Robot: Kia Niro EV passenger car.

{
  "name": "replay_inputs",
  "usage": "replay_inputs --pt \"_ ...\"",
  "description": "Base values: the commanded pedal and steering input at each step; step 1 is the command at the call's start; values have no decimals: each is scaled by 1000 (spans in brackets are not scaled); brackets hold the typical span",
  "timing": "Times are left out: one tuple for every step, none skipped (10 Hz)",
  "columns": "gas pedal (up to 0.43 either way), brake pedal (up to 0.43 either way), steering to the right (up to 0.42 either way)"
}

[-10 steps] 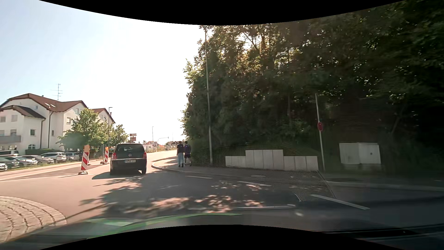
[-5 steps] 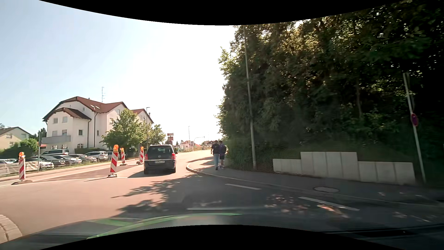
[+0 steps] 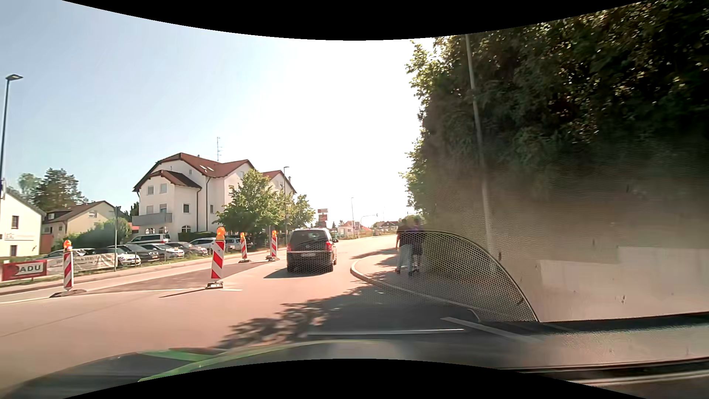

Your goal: Follow the waypoints while adhering to traffic rules and regulations

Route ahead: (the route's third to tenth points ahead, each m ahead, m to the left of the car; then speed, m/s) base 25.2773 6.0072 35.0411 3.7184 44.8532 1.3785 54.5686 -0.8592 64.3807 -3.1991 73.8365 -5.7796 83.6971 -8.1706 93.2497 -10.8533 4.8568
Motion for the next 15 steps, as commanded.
replay_inputs --pt "138 0 -226" --pt "138 0 -205" --pt "138 0 -189" --pt "138 0 -166" --pt "150 0 -139" --pt "150 0 -116" --pt "150 0 -91" --pt "157 0 -67" --pt "157 0 -48" --pt "157 0 -28" --pt "157 0 -8" --pt "157 0 6" --pt "157 0 16" --pt "157 0 24" --pt "157 0 39"
